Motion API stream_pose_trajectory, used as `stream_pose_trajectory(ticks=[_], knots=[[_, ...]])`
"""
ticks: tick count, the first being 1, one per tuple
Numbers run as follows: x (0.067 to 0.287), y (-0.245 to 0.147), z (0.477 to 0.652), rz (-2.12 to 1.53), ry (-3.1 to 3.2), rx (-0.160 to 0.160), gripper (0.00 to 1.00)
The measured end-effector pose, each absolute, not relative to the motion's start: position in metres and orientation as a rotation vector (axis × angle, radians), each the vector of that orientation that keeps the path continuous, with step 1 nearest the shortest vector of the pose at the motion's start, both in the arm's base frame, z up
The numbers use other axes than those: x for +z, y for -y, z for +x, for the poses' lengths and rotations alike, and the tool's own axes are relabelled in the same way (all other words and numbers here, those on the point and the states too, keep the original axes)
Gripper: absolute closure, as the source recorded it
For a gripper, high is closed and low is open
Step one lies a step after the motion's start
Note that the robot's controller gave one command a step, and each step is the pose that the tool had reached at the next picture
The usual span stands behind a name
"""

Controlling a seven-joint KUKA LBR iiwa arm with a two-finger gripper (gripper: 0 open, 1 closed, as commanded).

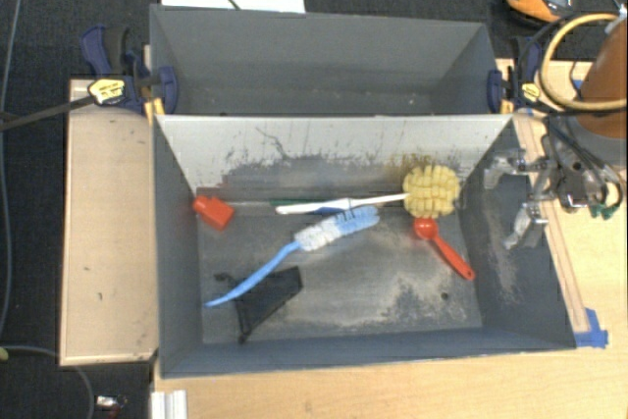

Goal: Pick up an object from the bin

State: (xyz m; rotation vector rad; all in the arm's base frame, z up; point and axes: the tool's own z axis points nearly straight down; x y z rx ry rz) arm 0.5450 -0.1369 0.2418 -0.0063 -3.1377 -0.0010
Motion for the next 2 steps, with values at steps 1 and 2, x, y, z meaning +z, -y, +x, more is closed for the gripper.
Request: stream_pose_trajectory(ticks=[1,2], knots=[[0.247,0.136,0.547,0.004,3.146,0.001,0.0],[0.133,0.134,0.564,-0.461,3.114,-0.001,0.0]])
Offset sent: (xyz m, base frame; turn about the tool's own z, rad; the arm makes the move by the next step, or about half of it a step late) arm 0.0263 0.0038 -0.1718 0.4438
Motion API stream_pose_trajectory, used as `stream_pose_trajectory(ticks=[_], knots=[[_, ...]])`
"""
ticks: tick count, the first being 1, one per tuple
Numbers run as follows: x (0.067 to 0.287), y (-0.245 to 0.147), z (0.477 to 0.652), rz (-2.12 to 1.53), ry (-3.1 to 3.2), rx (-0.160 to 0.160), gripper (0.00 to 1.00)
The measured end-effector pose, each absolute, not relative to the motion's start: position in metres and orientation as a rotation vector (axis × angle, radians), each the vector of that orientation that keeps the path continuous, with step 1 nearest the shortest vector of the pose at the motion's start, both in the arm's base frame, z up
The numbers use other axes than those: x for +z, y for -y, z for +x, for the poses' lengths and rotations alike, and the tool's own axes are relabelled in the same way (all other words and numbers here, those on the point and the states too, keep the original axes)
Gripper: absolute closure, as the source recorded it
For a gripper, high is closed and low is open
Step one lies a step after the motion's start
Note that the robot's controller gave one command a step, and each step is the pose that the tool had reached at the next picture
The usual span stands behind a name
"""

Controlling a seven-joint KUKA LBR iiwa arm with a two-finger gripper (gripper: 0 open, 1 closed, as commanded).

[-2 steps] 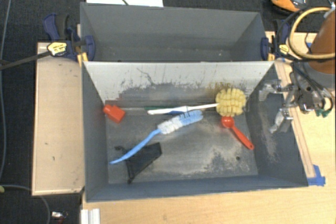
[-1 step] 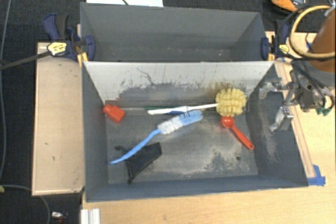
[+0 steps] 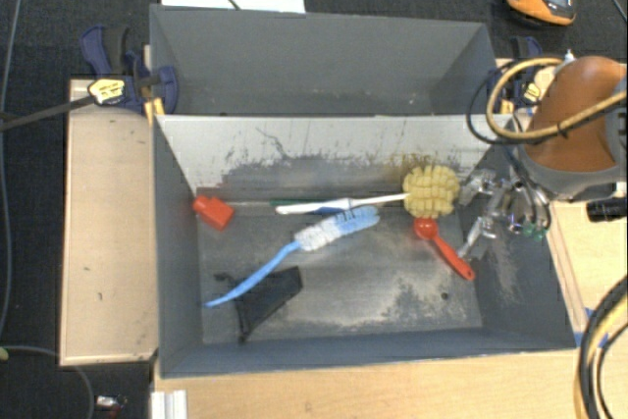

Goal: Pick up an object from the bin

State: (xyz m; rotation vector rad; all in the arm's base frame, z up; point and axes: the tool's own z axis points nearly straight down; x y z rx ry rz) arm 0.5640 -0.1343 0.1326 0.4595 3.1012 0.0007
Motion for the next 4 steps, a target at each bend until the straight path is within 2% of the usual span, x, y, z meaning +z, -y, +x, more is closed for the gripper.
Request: stream_pose_trajectory(ticks=[1,2,3,4], knots=[[0.162,0.112,0.587,0.43,-3.095,0.0,0.0],[0.103,0.113,0.563,0.606,-3.08,0.0,0.0],[0.071,0.062,0.585,0.884,-2.995,0.0,0.0],[0.071,0.076,0.561,0.863,-3.015,0.0,1.0]])
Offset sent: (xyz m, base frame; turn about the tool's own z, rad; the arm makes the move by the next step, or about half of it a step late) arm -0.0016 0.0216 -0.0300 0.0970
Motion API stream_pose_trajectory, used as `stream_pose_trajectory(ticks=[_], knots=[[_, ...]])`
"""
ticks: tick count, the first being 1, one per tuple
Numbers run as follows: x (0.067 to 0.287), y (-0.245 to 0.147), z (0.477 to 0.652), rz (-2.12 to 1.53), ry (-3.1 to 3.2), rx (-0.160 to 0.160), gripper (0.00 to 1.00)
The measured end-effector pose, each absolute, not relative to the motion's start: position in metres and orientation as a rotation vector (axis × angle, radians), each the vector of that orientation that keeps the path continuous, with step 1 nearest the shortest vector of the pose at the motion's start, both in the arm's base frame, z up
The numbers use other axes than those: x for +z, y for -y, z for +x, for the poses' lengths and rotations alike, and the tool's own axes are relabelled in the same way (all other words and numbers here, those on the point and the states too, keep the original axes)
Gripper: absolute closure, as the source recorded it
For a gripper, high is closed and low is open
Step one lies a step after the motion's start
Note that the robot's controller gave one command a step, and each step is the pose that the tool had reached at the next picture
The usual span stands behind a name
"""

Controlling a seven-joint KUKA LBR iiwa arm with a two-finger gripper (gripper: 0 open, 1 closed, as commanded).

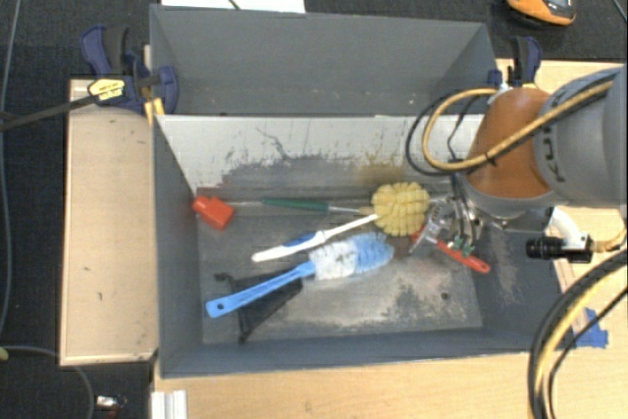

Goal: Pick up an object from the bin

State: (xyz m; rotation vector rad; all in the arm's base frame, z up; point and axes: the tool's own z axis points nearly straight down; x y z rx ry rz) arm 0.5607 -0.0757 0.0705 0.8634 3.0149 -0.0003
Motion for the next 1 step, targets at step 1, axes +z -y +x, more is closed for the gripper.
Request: stream_pose_trajectory(ticks=[1], knots=[[0.0706,0.0756,0.5607,0.862,-3.015,0.0,1.0]])
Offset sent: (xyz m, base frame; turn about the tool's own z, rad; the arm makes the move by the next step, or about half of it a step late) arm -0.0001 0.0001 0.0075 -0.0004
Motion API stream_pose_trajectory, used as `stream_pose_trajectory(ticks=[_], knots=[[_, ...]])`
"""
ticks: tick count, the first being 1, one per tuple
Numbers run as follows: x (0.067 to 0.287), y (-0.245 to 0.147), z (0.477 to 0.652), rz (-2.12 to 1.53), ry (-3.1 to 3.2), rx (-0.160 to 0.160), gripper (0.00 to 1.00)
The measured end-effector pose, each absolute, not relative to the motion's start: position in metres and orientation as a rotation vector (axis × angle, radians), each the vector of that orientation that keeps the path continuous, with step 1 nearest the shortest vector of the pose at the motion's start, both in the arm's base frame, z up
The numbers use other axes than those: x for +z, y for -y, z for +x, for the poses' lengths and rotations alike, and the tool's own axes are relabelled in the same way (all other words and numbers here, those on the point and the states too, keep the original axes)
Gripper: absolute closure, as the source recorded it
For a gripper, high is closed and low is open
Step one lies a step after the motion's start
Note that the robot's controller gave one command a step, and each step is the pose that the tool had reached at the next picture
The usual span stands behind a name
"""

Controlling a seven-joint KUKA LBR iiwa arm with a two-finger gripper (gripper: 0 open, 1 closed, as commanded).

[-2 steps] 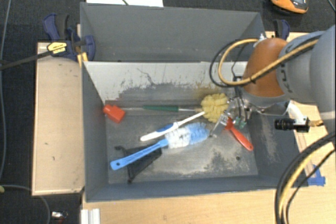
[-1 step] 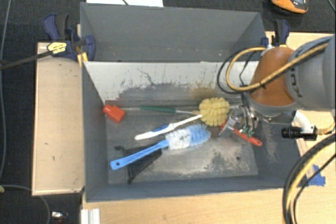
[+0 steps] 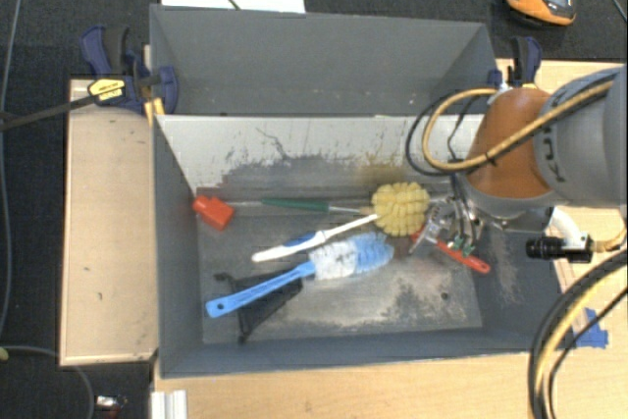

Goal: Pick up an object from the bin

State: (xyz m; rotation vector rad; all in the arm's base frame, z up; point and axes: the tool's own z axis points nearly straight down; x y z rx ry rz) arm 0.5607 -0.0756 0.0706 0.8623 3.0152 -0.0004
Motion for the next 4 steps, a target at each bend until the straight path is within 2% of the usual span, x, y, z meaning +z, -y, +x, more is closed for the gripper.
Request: stream_pose_trajectory(ticks=[2,4], knots=[[0.084,0.076,0.561,0.856,-3.015,-0.001,1.0],[0.148,0.076,0.561,0.855,-3.016,-0.001,1.0]])
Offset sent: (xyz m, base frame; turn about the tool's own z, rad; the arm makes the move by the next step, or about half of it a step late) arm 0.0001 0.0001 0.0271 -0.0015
